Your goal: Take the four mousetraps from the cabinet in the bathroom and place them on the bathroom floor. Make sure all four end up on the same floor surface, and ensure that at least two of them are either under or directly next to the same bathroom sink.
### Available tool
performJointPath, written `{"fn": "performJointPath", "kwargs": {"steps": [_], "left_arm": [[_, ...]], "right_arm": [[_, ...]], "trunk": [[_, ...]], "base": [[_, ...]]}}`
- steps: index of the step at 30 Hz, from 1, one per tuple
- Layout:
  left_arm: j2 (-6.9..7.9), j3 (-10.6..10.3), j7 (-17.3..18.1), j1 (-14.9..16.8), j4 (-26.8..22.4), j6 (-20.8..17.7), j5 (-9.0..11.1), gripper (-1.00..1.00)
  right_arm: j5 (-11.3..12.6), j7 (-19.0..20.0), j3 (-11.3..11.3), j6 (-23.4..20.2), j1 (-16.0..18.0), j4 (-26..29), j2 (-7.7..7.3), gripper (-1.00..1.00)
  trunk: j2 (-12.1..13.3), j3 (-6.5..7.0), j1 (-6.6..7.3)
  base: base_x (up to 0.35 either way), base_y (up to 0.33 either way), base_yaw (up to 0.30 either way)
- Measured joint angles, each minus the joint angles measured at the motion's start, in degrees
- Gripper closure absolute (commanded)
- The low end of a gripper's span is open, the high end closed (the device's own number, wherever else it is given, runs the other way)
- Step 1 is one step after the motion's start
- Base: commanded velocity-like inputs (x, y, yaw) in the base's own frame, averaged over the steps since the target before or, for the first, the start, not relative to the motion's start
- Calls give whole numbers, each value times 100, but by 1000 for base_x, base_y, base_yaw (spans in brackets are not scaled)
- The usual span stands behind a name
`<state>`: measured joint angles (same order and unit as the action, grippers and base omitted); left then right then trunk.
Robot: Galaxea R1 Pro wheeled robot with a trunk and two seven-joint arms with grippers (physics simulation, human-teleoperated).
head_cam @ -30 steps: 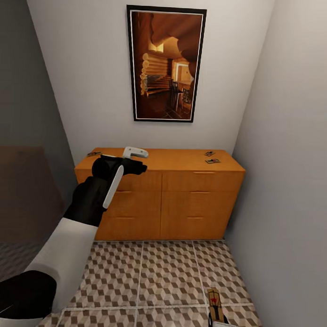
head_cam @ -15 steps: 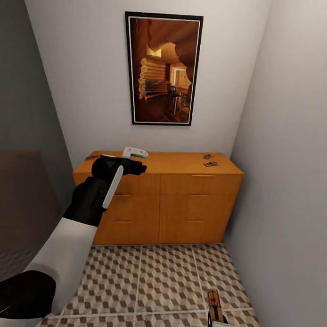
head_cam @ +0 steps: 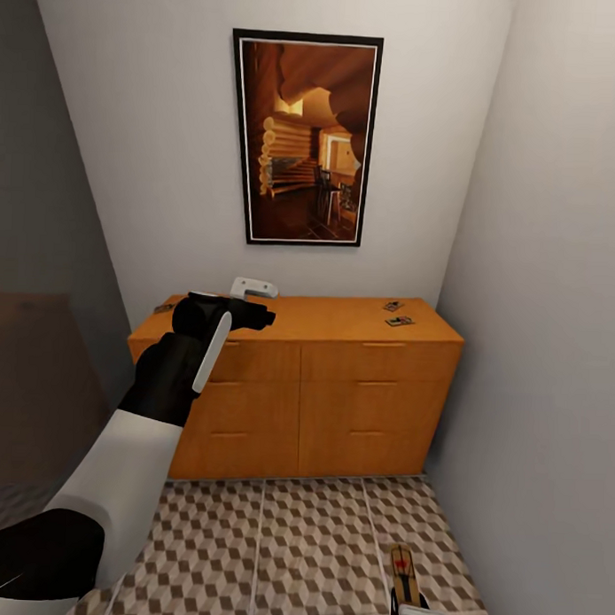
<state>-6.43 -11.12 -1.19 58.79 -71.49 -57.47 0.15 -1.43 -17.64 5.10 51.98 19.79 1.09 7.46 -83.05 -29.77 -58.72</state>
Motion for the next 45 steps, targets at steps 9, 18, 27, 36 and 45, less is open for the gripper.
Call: {"fn": "performJointPath", "kwargs": {"steps": [9, 18, 27, 36, 45], "left_arm": [[0, 0, 0, -4, 26, 5, -1, -100], [-2, 0, 0, -4, 84, 4, 0, -100], [-5, -59, 8, -4, 137, 5, 1, -100], [-8, -136, 5, -3, 135, 7, -5, -100], [-9, -143, 8, -3, 113, 7, -6, -100]], "right_arm": [[0, -1, 0, 0, -1, 0, 0, 100], [1, 0, -2, 0, 1, 0, 0, 100], [0, -1, 2, 1, 1, 0, 3, 100], [0, 2, -1, 5, -1, 2, 8, 100], [1, 0, 1, 6, -5, 2, 8, 100]], "trunk": [[0, 9, -1], [0, -51, -1], [0, -106, -1], [0, -110, -1], [0, -100, 0]], "base": [[13, 0, 0], [0, 0, 0], [0, 0, 0], [0, 0, -149], [29, 0, -255]]}}
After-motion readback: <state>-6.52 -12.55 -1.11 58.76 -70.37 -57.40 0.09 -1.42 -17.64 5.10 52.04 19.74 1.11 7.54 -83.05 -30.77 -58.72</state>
